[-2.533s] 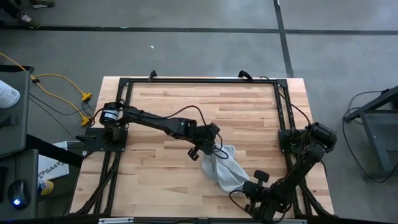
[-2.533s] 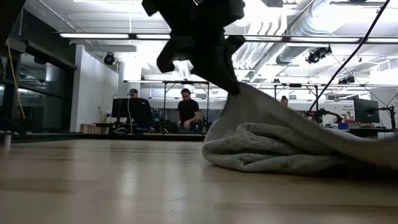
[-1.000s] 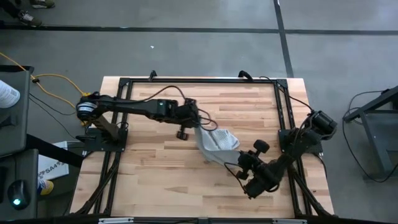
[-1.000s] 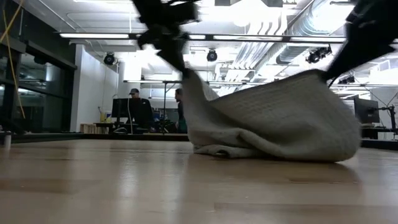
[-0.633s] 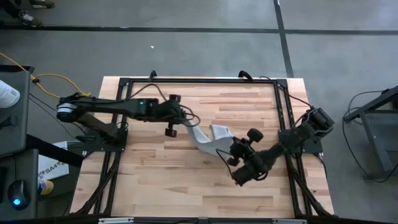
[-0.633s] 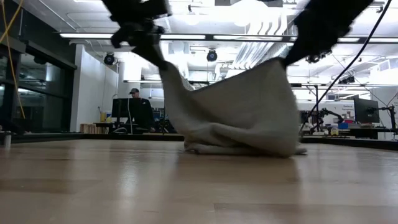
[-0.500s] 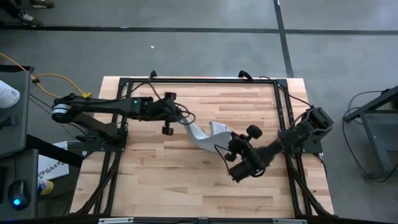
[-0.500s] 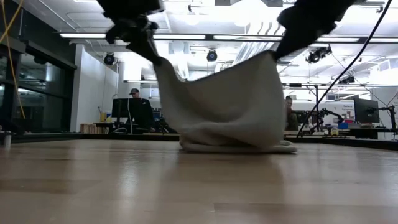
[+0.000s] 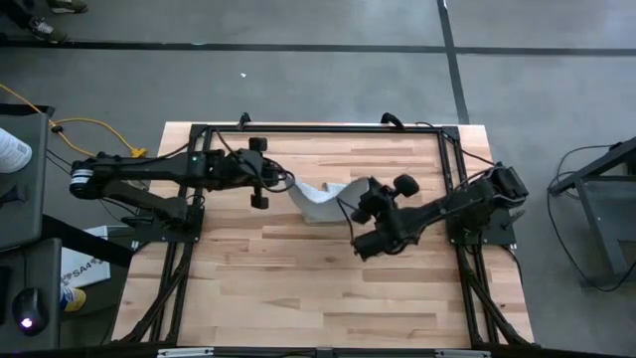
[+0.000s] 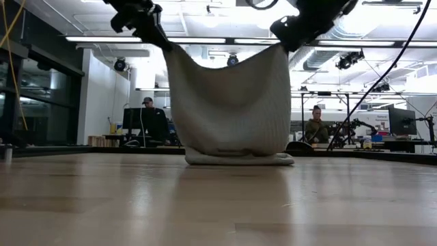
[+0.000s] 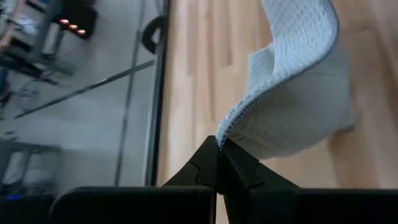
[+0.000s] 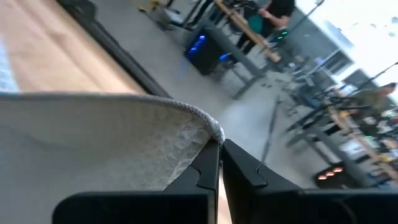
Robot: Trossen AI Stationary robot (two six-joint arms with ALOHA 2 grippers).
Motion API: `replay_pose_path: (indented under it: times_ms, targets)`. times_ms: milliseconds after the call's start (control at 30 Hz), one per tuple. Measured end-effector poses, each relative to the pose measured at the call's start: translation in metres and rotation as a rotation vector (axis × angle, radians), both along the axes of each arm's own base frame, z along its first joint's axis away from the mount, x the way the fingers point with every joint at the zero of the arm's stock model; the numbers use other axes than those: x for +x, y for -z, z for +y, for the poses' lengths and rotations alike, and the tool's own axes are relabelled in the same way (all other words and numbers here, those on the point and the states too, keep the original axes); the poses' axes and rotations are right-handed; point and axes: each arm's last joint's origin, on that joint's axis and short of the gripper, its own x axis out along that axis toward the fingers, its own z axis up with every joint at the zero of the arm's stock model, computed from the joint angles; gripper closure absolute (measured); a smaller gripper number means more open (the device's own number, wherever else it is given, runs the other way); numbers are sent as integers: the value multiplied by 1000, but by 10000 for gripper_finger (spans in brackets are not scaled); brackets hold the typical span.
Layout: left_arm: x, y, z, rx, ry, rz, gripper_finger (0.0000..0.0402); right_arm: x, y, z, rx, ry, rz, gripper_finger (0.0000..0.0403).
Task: Fold microfiber towels
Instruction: Fold the gray towel
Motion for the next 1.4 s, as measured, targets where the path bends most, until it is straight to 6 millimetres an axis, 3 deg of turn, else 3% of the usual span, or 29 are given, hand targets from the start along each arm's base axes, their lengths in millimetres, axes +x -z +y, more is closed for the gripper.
replay_pose_path:
  times_ms: [200,567,967,1400]
  targets:
    - [-2,-2,3,96,-56,22,402,2,-12,-28,-58,68,31,399]
    - [0,-12,11,264,-143,-7,401,-17,-46,-69,-139,179,-11,399]
    - [-5,-24,59,322,-248,-78,401,-40,-77,-88,-222,241,-24,399]
    - [-5,-47,66,393,-208,-169,401,-37,-84,-103,-264,296,56,399]
